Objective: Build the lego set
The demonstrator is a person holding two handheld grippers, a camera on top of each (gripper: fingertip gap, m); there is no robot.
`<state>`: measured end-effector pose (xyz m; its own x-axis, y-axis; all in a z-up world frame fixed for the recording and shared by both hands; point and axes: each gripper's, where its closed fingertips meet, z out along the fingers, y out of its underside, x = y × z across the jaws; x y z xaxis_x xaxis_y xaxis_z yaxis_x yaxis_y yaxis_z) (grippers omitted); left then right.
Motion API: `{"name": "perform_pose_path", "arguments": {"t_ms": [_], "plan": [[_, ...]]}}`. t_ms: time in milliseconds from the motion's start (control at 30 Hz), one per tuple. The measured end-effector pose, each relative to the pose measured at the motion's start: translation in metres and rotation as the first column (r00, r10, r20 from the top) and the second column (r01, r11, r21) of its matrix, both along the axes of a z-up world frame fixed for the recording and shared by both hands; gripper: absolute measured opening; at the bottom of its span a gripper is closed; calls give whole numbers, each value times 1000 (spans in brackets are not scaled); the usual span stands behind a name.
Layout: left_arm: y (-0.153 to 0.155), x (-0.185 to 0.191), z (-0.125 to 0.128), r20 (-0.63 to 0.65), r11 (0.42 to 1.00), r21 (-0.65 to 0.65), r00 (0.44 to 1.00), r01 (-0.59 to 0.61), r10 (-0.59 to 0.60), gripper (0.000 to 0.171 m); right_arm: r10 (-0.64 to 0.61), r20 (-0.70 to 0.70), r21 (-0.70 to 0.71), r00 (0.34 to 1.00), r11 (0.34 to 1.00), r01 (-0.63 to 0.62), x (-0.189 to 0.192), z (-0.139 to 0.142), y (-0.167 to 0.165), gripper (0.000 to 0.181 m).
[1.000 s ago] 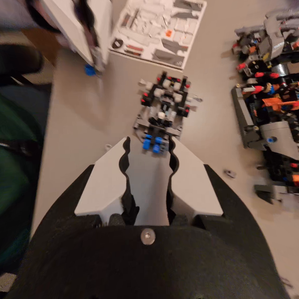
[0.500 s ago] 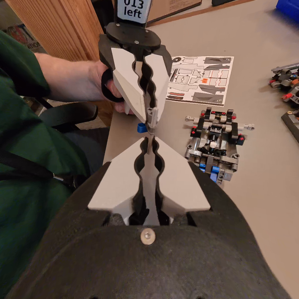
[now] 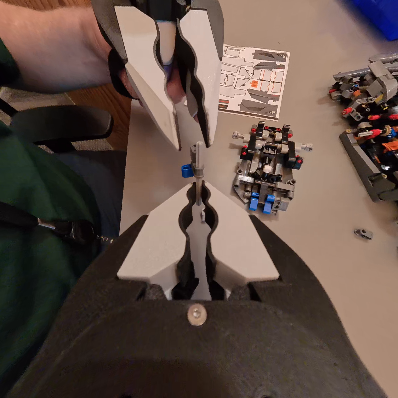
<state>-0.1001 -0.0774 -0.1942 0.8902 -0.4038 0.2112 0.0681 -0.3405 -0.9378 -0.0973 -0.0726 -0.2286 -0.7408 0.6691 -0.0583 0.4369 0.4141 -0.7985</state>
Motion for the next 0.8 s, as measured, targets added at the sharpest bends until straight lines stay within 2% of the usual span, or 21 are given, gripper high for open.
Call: {"name": "perform_pose_path", "arguments": {"t_ms": [167, 333, 400, 500, 667, 800], "plan": [[5, 16, -3, -55, 998, -17, 997, 53, -53, 18, 18, -1, 68, 1000, 998, -18, 6, -3, -3, 1], [7, 22, -4, -115, 998, -11, 992, 58, -58, 6, 17, -18, 93, 1000, 996, -16, 9, -4, -7, 2], [6, 21, -3, -110, 999, -11, 993, 51, -52, 6, 12, -22, 69, 1000, 998, -10, 11, -2, -7, 13], [1, 11, -7, -147, 999, -28, 989, 25, -29, 6, -50, -12, 54, 999, 997, 50, 11, -4, 7, 19], [-8, -5, -10, -135, 999, -32, 991, -21, 17, 6, -136, 45, 163, 990, 978, 127, 8, -44, 31, 31], [-12, -8, -11, -140, 999, -28, 990, -33, 29, 6, -124, 56, 206, 991, 972, 110, 2, -64, 24, 27]]}}
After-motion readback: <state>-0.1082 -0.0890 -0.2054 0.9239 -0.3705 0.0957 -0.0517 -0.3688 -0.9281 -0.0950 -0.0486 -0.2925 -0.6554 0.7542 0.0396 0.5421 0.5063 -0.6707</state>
